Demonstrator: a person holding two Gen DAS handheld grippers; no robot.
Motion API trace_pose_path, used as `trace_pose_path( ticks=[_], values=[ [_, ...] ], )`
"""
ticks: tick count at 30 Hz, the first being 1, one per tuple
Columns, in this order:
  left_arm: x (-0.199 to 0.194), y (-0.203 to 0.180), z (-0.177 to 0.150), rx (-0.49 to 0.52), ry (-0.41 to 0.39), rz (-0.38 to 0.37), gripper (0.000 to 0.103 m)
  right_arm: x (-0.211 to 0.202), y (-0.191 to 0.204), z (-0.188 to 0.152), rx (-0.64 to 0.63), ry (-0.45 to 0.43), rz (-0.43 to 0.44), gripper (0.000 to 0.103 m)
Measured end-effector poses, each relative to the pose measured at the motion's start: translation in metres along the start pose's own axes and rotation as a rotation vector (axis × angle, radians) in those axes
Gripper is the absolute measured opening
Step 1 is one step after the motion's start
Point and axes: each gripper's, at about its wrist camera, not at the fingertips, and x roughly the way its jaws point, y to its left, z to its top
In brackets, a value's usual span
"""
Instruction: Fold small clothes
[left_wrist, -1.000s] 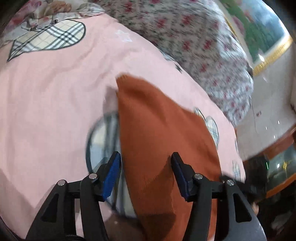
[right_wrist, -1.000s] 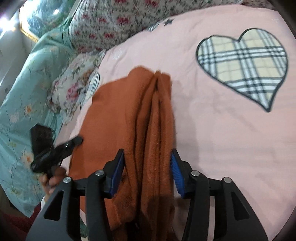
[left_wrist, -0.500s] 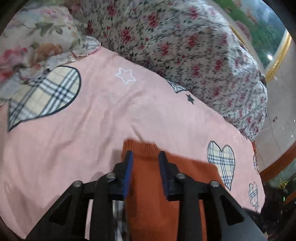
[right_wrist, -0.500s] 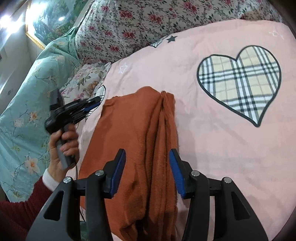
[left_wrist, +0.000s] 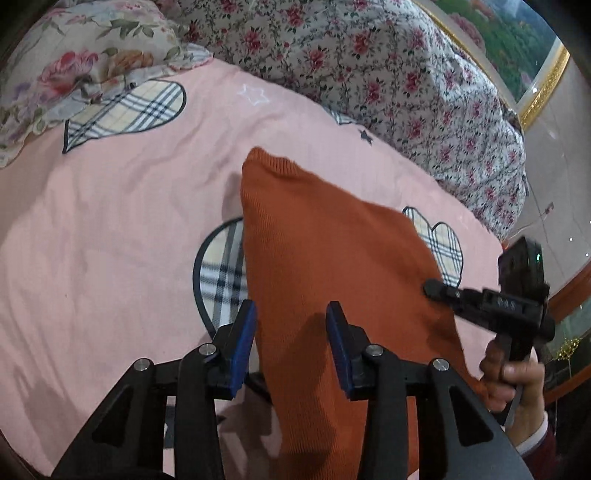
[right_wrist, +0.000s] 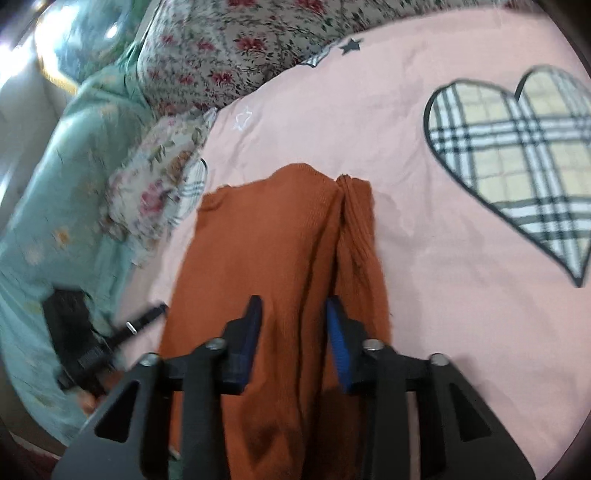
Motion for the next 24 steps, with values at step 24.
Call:
trace_pose_path(
  ticks=[24],
  values=[
    [0.005,-0.013,-0.032,0.054,0.069,0.093,0.050,-0.017,-0.008,-0.009,-0.021,-0.078,-0.184,0.013]
  ],
)
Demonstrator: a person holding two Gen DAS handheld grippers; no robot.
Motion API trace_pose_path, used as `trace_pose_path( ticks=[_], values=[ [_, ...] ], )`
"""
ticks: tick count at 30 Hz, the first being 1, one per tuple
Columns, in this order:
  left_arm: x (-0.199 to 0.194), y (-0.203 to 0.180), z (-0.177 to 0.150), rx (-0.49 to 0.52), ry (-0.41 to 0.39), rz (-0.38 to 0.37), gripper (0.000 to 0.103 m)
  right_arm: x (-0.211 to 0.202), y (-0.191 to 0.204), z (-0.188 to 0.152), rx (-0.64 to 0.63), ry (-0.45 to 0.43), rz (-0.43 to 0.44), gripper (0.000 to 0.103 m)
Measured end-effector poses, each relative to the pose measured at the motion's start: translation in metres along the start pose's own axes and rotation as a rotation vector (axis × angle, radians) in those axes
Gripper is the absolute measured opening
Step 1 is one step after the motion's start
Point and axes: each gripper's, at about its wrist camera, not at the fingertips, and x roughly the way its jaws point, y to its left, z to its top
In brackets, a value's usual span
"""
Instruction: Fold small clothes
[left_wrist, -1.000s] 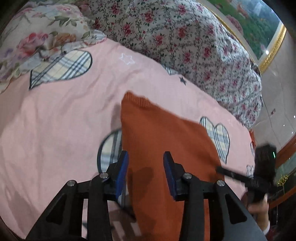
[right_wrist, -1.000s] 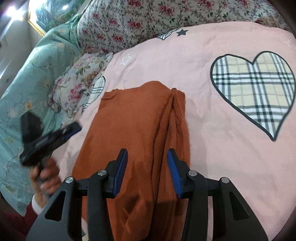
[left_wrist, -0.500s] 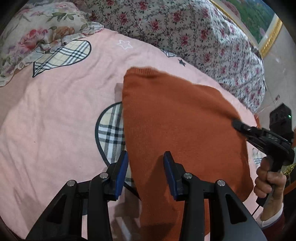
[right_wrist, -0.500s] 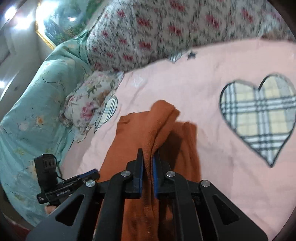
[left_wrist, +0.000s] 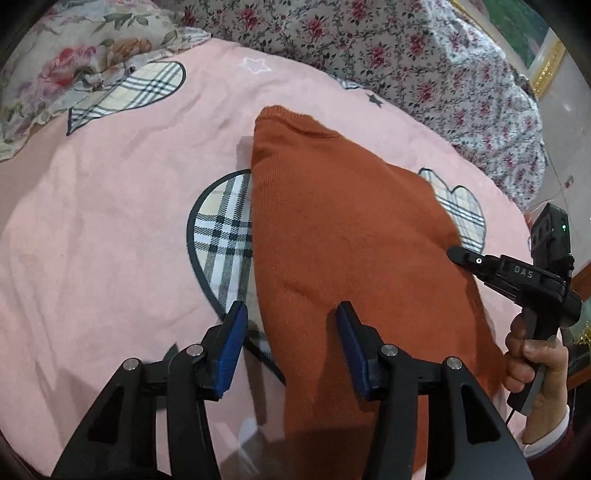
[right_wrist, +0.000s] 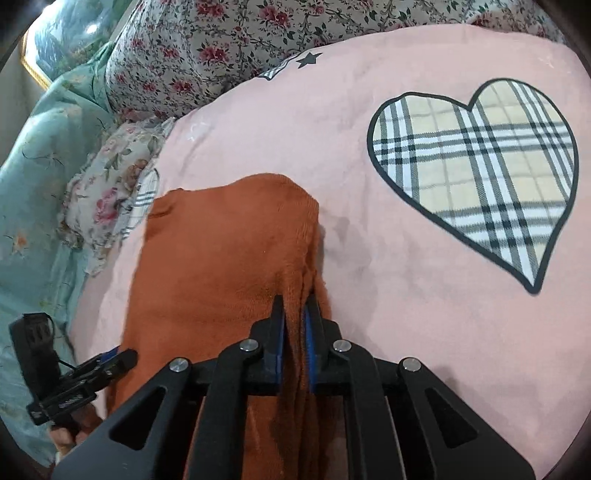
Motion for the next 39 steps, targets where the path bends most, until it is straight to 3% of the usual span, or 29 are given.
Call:
trace_pose_path(
  ticks=[4,9,13,18,19,20,23,25,28,35,39],
  values=[
    [-0.023,0.002,-0.021,0.016,-0.011,-0.022,0.049,-0.039,0.002,-0.021,-0.003,-0.032,0.020,0.014],
    [-0.050,0.004,-0.048,0.022,-0.032,-0.063,0.048,-0.070,0.003,-0.066,-0.013,-0.023,0.025,0.027],
    [-0.048,-0.004,-0.059,0.060,-0.009,-0.061,0.048,-0.068,0.001,-0.082,-0.001,-0.004,0.029,0.027],
    [-0.028,-0.005,-0.069,0.047,0.059,-0.063,0.050,-0.051,0.003,-0.074,-0.002,0.017,0.042,0.027],
    [-0.027,-0.006,-0.070,0.048,0.062,-0.059,0.050,-0.045,0.005,-0.072,-0.006,0.036,0.026,0.023],
    [-0.028,-0.006,-0.071,0.050,0.063,-0.059,0.049,-0.047,0.008,-0.071,-0.012,0.028,0.017,0.011],
    [-0.027,-0.009,-0.070,0.072,0.073,-0.044,0.049,-0.069,0.015,-0.069,-0.036,-0.051,0.012,0.008],
    [-0.020,-0.009,-0.072,0.075,0.095,-0.040,0.050,-0.068,0.012,-0.068,-0.058,-0.045,-0.066,0.002],
    [-0.016,-0.008,-0.071,0.062,0.097,-0.038,0.051,-0.045,-0.009,-0.076,0.008,0.033,-0.079,0.002],
    [-0.036,-0.004,-0.074,0.044,0.070,-0.042,0.047,-0.082,0.005,-0.079,-0.003,-0.085,-0.118,0.002],
    [-0.066,-0.015,-0.073,0.085,-0.011,-0.108,0.047,-0.098,0.024,-0.082,-0.046,-0.103,-0.062,0.002]
  ],
)
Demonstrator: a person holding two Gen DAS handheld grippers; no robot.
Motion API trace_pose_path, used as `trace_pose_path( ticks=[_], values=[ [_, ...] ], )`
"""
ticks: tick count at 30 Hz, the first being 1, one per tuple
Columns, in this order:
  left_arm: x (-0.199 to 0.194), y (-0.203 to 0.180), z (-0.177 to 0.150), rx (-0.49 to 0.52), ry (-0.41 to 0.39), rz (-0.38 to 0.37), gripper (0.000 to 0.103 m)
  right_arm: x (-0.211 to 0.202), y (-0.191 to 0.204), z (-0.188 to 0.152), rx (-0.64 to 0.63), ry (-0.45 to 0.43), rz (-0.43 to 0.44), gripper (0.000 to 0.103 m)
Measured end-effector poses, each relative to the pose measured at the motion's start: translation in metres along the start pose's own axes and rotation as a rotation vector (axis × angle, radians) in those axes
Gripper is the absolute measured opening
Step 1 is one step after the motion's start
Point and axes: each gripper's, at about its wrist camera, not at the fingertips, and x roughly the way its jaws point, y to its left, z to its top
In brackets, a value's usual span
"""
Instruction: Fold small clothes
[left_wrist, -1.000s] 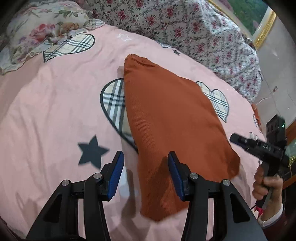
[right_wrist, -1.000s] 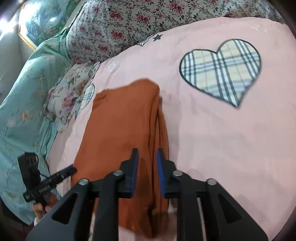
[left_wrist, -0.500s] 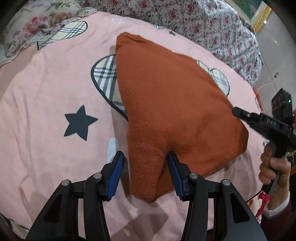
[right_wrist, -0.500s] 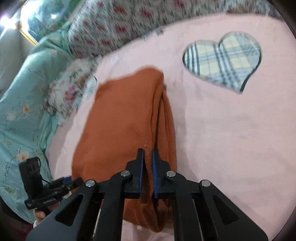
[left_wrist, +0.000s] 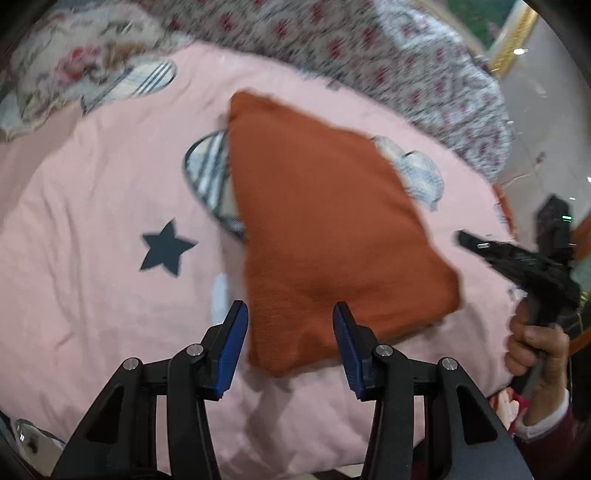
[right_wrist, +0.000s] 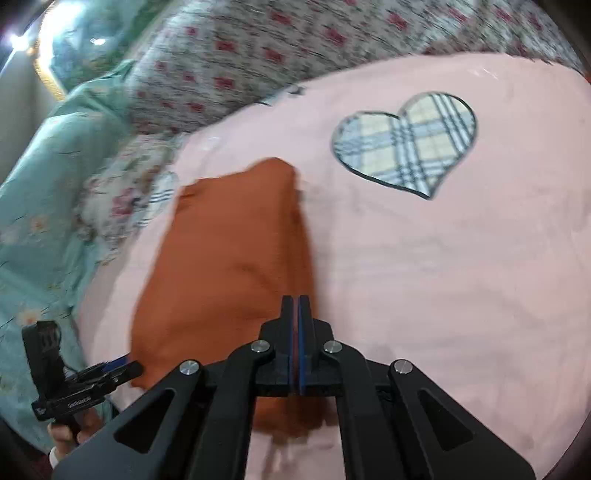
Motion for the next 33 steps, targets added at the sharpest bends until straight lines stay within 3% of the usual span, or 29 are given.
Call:
trace_pose_path(
  ticks=[4,9,10,11,16,20,25,27,28,29,33],
  values=[
    [-0.011,-0.019,0.001,0.072,-0.041,-0.088,0.047,0.022,0.016,0.006,-0.033,0.041,0.044,0.002],
    [0.017,-0.014,-0.006,0.061,0.051,-0.098,0.045,0.067,0.016,0.017,-0.007,0.108,0.064,0.002],
    [0.025,-0.010,-0.009,0.052,0.077,-0.090,0.041,0.074,0.012,0.019,0.006,0.112,0.050,0.002],
    [0.031,-0.006,-0.012,0.042,0.098,-0.084,0.029,0.077,0.006,0.019,0.026,0.116,0.028,0.002],
    [0.036,0.011,-0.010,-0.027,0.110,-0.137,0.025,0.082,-0.017,0.018,0.109,0.115,0.012,0.000],
    [0.034,0.005,-0.013,0.001,0.104,-0.108,0.025,0.066,-0.007,0.013,0.081,0.089,-0.002,0.000],
    [0.036,0.006,-0.013,-0.004,0.100,-0.103,0.025,0.028,0.022,-0.023,-0.034,0.099,0.068,0.001],
    [0.037,0.003,-0.012,0.004,0.100,-0.092,0.025,0.026,0.024,-0.041,-0.069,0.127,0.023,0.002],
    [0.037,0.002,-0.012,0.009,0.102,-0.087,0.025,0.030,0.019,-0.053,-0.078,0.150,-0.047,0.002],
    [0.038,0.002,-0.012,0.012,0.104,-0.083,0.025,0.033,0.011,-0.062,-0.066,0.159,-0.082,0.000],
    [0.037,0.001,-0.013,0.030,0.109,-0.055,0.025,0.033,-0.011,-0.072,0.042,0.124,-0.013,0.000]
  ],
)
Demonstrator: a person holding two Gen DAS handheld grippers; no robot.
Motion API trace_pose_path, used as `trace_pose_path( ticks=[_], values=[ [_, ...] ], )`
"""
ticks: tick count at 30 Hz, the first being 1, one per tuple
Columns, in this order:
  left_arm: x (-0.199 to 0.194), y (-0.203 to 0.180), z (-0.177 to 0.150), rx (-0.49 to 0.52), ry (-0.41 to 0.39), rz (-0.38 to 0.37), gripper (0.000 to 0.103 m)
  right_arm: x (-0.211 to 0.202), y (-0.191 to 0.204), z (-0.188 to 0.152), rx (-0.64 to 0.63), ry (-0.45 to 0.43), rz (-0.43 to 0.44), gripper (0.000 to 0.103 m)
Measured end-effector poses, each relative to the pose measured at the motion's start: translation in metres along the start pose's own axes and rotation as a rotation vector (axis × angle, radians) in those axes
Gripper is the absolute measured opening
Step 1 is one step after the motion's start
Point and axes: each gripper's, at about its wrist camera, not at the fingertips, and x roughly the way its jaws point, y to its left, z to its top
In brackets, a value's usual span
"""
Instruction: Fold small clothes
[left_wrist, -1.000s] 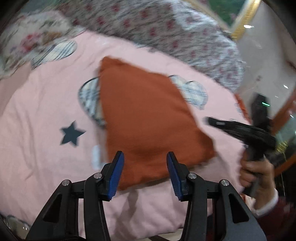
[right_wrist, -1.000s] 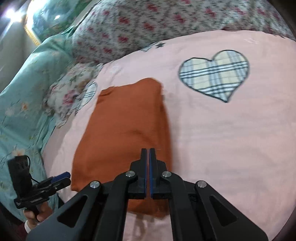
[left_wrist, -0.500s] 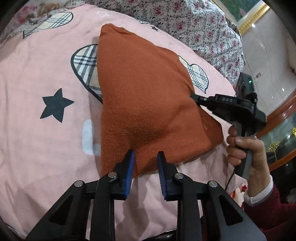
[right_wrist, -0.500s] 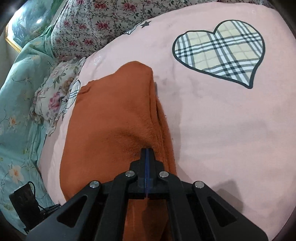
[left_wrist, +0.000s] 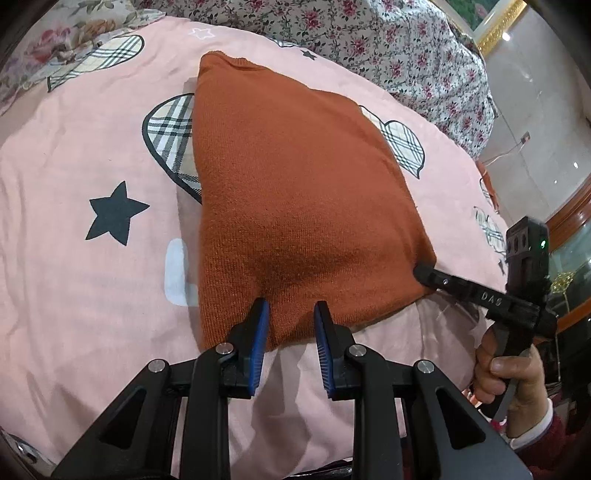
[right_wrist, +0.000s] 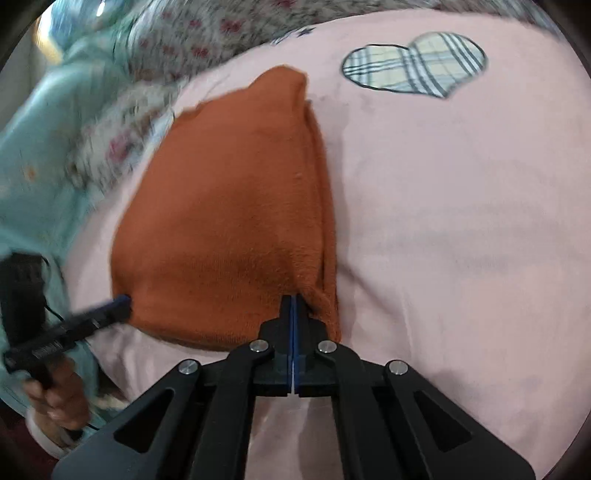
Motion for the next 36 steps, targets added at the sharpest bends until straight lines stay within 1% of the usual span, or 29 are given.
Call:
trace_pose_path(
  ticks=[3,6,8,9,10,11,12,14,15,16,17,18,19,21,23,25,27,30,32,34,36],
  values=[
    [-0.002,-0.001,-0.002,0.010,0.001,0.015,0.025,-0.001,0.007,0.000,-0.035,-0.005,-0.045,0.000],
    [-0.007,0.001,-0.006,0.006,0.000,0.020,0.025,-0.006,0.006,-0.001,-0.017,-0.011,-0.043,0.000],
    [-0.012,0.000,-0.010,0.019,0.003,0.036,0.025,-0.015,0.003,-0.004,-0.005,-0.021,-0.046,0.000],
    [-0.014,0.000,-0.011,0.032,0.003,0.047,0.025,-0.018,0.004,-0.003,-0.003,-0.027,-0.057,0.000],
    [-0.016,-0.002,-0.012,0.045,0.002,0.060,0.026,-0.025,0.003,-0.003,-0.001,-0.039,-0.091,0.000],
    [-0.019,-0.003,-0.014,0.058,-0.002,0.073,0.027,-0.030,0.004,-0.002,0.003,-0.046,-0.108,0.004],
    [-0.023,-0.006,-0.016,0.071,-0.006,0.085,0.028,-0.034,0.004,-0.002,0.006,-0.050,-0.119,0.004],
    [-0.029,-0.010,-0.019,0.087,-0.014,0.097,0.038,-0.048,0.006,-0.003,-0.001,-0.065,-0.106,0.005],
    [-0.032,-0.011,-0.021,0.093,-0.019,0.106,0.041,-0.052,0.008,-0.003,-0.005,-0.073,-0.100,0.006],
    [-0.035,-0.013,-0.022,0.095,-0.026,0.124,0.050,-0.059,0.011,-0.005,-0.012,-0.084,-0.095,0.012],
    [-0.038,-0.014,-0.024,0.095,-0.033,0.145,0.056,-0.063,0.015,-0.008,-0.022,-0.091,-0.091,0.029],
    [-0.041,-0.013,-0.025,0.092,-0.041,0.163,0.057,-0.067,0.019,-0.011,-0.031,-0.100,-0.087,0.037],
    [-0.044,-0.013,-0.027,0.086,-0.044,0.166,0.057,-0.070,0.024,-0.015,-0.041,-0.112,-0.085,0.051],
    [-0.050,-0.009,-0.034,0.069,-0.049,0.168,0.060,-0.072,0.033,-0.020,-0.069,-0.121,-0.085,0.053],
    [-0.054,-0.003,-0.038,0.050,-0.057,0.184,0.065,-0.069,0.040,-0.024,-0.088,-0.106,-0.081,0.053],
    [-0.059,0.000,-0.045,0.034,-0.064,0.212,0.066,-0.068,0.044,-0.029,-0.102,-0.092,-0.074,0.054],
    [-0.062,0.002,-0.050,0.027,-0.064,0.243,0.068,-0.065,0.048,-0.034,-0.122,-0.074,-0.075,0.057],
    [-0.068,0.002,-0.059,0.025,-0.057,0.279,0.069,-0.063,0.058,-0.044,-0.168,-0.050,-0.080,0.065],
    [-0.071,0.001,-0.063,0.037,-0.063,0.308,0.074,-0.063,0.063,-0.050,-0.190,-0.043,-0.075,0.073],
    [-0.074,-0.001,-0.065,0.057,-0.073,0.346,0.078,-0.064,0.067,-0.054,-0.214,-0.033,-0.073,0.079],
    [-0.077,-0.004,-0.066,0.071,-0.082,0.367,0.082,-0.064,0.072,-0.058,-0.241,-0.032,-0.077,0.082]
  ],
)
